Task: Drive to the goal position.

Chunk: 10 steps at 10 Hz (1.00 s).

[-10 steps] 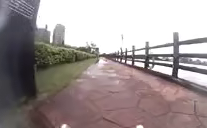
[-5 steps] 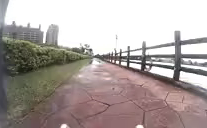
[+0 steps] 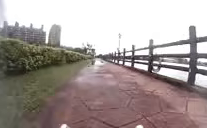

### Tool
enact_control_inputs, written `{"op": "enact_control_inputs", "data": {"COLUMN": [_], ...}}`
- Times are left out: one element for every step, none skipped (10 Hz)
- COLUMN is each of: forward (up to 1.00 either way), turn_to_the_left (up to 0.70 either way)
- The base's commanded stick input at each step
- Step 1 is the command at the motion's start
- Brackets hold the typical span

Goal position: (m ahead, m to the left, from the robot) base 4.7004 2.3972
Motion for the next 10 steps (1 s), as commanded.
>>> {"op": "enact_control_inputs", "data": {"forward": [0.85, 0.85, 0.85, 0.85, 0.85, 0.85, 0.85, 0.85, 0.85, 0.85], "turn_to_the_left": [0.01, 0.01, 0.01, 0.01, 0.01, 0.01, 0.01, 0.01, 0.01, 0.01]}}
